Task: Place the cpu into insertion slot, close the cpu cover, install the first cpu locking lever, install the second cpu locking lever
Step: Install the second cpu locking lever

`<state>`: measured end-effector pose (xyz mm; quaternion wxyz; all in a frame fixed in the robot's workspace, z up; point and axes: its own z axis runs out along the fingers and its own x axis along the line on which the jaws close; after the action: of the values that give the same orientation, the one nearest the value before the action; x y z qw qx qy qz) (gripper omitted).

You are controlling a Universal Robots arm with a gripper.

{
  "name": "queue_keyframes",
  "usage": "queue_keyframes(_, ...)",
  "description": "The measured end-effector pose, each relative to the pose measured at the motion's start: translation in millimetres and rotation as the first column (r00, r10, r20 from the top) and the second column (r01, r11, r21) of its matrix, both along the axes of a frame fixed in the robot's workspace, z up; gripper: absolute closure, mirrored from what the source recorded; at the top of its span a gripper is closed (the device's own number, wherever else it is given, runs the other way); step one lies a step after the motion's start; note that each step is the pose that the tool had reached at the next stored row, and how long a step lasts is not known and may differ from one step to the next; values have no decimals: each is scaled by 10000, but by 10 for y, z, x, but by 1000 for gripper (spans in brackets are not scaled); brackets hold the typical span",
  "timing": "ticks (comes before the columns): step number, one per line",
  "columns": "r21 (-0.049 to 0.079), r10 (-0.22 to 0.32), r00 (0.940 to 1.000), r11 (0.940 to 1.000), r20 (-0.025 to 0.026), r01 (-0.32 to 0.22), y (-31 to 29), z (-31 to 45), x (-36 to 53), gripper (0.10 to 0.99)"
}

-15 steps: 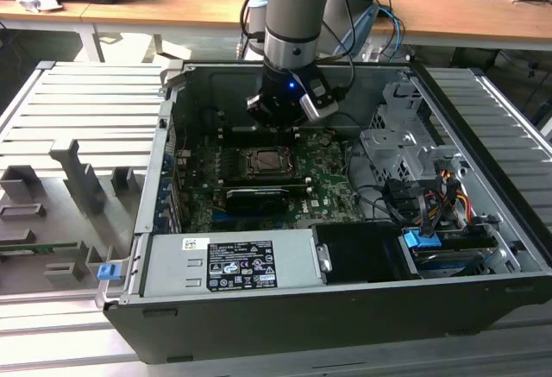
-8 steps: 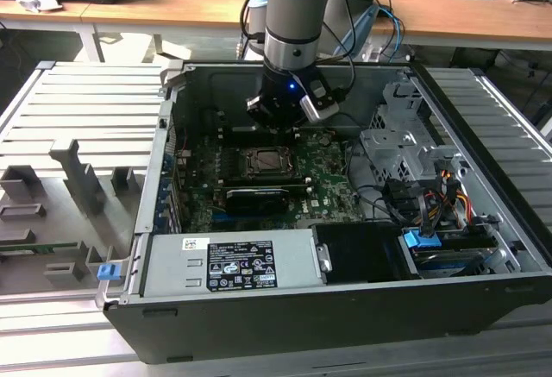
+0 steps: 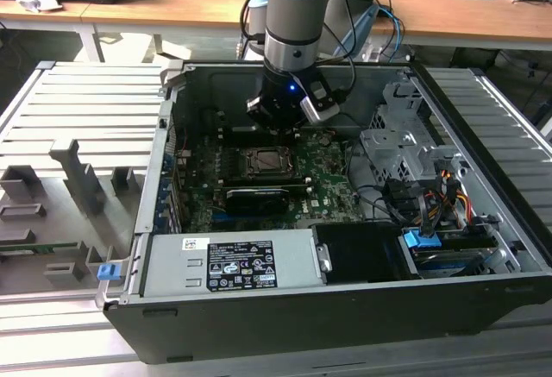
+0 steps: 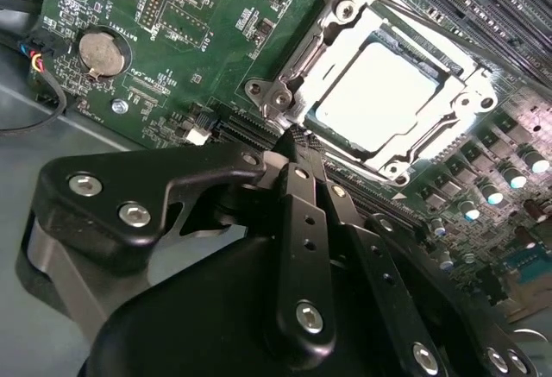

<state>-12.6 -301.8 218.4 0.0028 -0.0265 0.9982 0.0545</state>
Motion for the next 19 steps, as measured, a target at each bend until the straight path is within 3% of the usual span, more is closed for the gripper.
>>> queue_keyframes(19, 0, 0, 10000, 10000, 0, 0, -45, 0, 0, 980)
